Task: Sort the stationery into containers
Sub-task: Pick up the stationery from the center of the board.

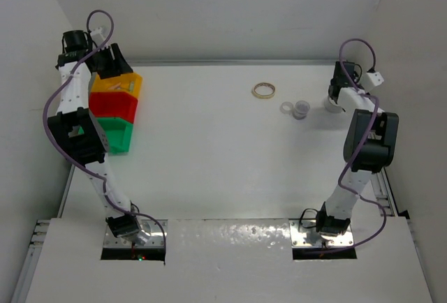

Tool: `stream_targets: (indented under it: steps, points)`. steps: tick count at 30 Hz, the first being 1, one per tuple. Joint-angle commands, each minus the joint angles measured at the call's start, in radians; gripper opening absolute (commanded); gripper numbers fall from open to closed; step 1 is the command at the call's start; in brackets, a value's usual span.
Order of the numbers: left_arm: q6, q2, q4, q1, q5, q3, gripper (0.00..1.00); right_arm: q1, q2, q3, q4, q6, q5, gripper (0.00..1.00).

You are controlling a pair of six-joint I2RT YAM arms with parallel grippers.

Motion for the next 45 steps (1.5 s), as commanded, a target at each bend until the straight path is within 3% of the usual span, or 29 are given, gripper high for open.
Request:
stream_targets:
  steps: [1,5,9,19,25,28,42,45]
  points:
    - [0.012,-0.042,0.012,0.003,0.025,-0.008,0.56,0.019,-0.016,0.009,0.053,0.069,0.070,0.63]
    - [0.006,-0.042,0.018,0.003,0.031,-0.014,0.56,0.068,-0.105,-0.136,0.289,0.049,0.074,0.60]
    - [-0.006,-0.034,0.025,0.003,0.040,-0.021,0.57,0.085,-0.050,-0.087,0.202,0.163,0.094,0.68]
    - [-0.003,-0.028,0.025,0.000,0.057,-0.051,0.58,0.004,0.036,-0.075,0.246,0.231,0.049,0.71]
    - [-0.015,-0.013,0.030,0.000,0.063,-0.048,0.59,-0.034,0.130,0.056,0.155,0.188,-0.010,0.71]
    - [-0.018,-0.010,0.030,0.000,0.062,-0.051,0.59,-0.038,0.163,0.103,0.075,0.242,-0.013,0.71]
    - [-0.023,-0.014,0.028,0.003,0.059,-0.038,0.59,-0.038,0.194,0.091,-0.056,0.366,-0.036,0.67]
    - [-0.024,-0.016,0.028,0.003,0.060,-0.036,0.59,-0.044,0.196,0.079,-0.059,0.366,-0.044,0.55]
